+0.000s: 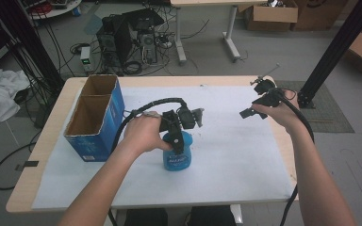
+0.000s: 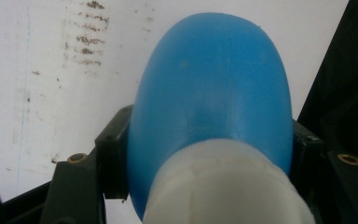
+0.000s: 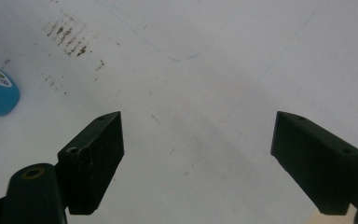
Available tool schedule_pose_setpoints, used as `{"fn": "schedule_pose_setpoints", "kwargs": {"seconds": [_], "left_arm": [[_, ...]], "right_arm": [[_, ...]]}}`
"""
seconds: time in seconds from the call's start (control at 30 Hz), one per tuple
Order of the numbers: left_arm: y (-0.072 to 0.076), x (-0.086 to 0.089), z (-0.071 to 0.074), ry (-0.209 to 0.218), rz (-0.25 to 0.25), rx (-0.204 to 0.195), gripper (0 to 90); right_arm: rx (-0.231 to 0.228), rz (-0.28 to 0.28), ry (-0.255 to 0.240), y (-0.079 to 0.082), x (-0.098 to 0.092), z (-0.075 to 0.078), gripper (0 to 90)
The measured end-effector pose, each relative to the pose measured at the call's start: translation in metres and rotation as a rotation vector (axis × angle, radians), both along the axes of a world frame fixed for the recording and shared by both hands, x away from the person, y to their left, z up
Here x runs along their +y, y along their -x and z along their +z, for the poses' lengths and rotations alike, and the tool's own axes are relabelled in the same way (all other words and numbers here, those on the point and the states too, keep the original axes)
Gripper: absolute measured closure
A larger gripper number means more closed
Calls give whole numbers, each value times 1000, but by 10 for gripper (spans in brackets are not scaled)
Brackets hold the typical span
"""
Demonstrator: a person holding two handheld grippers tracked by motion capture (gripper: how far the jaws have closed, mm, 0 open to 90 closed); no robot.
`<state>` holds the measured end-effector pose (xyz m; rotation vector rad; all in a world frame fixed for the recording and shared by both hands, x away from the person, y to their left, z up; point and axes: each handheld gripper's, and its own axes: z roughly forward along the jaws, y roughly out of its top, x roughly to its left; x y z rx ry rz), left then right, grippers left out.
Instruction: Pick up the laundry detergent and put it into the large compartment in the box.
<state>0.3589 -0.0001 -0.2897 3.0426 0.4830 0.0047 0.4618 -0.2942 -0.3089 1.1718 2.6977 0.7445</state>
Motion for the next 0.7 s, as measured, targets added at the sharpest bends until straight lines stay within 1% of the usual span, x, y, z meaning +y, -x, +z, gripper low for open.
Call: {"fn": "schedule_pose_setpoints", "kwargs": {"seconds": [0.5, 0.57, 0.7], "left_arm": [[0, 0, 1, -1, -4, -3, 370], [0, 0, 1, 3, 12, 0, 370], [-3, 1, 1, 1, 60, 14, 372]], "right_arm": [[3, -4, -4, 0, -1, -1, 172], [3, -5, -4, 0, -1, -1, 172], [5, -8, -4, 0, -1, -1, 172]]}}
